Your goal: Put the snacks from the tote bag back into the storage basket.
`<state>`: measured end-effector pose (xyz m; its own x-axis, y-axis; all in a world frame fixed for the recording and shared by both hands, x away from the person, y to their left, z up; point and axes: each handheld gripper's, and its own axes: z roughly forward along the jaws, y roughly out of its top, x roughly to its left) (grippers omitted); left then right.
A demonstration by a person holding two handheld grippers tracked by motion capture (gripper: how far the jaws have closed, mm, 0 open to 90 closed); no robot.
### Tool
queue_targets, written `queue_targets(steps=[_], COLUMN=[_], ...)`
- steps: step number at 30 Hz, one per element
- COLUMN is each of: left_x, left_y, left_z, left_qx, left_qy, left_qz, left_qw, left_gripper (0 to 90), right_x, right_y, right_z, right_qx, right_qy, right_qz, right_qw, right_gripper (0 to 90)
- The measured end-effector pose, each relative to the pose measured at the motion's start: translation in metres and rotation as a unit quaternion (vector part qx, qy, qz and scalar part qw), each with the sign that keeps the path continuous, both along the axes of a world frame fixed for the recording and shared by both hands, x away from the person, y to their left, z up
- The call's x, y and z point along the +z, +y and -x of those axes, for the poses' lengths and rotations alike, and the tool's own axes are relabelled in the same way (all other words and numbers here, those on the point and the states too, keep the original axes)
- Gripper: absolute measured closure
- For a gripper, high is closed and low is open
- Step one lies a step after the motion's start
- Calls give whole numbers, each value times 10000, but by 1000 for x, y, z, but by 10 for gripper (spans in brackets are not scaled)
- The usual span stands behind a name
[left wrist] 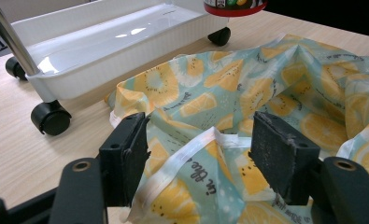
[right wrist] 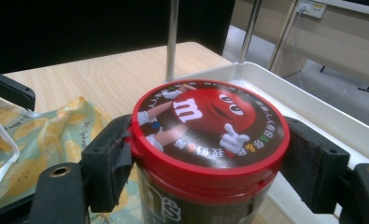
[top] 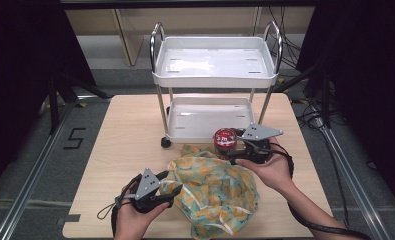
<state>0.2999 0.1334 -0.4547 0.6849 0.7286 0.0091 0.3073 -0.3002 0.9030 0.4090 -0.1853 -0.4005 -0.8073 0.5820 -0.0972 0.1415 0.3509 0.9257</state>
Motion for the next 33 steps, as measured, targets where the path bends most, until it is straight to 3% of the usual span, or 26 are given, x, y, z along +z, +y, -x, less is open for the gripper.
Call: queue_targets(steps=[4, 11, 13, 14, 17, 21, 25, 26, 33], left_x=[-1, 0, 0, 0, -1, 0, 0, 0, -1], left_y=[0, 0, 0, 0, -1, 0, -1, -2, -1], left_z=[-1, 0, -1, -1, -1, -1, 0, 1, 0], left_qx=[-23, -13, -26, -24, -23, -58, -23, -16, -31], left_qy=[3, 2, 0, 0, 2, -47, -38, -14, -21], left_qz=[33, -3, 12, 24, 42, -24, -1, 37, 33], left_qw=[10000, 10000, 10000, 10000, 10000, 10000, 10000, 10000, 10000], left_gripper=[362, 362, 362, 362, 362, 362, 363, 363, 362], right_x=[1, 1, 1, 0, 1, -1, -2, -2, 0], right_y=[0, -1, -1, -1, -2, -1, 0, 0, -3], right_z=[-1, -3, -2, -5, -6, -7, -8, -7, -12], right_qx=[33, -16, -69, -86, -94, -60, -134, -185, -174], right_qy=[80, 14, 110, 0, -26, 85, -9, 110, 3], right_qz=[6, 18, -10, -49, 44, 37, -17, -63, -17], right_qw=[10000, 10000, 9999, 10000, 9999, 9999, 9999, 9997, 9998], right_gripper=[259, 259, 259, 259, 259, 259, 259, 259, 259])
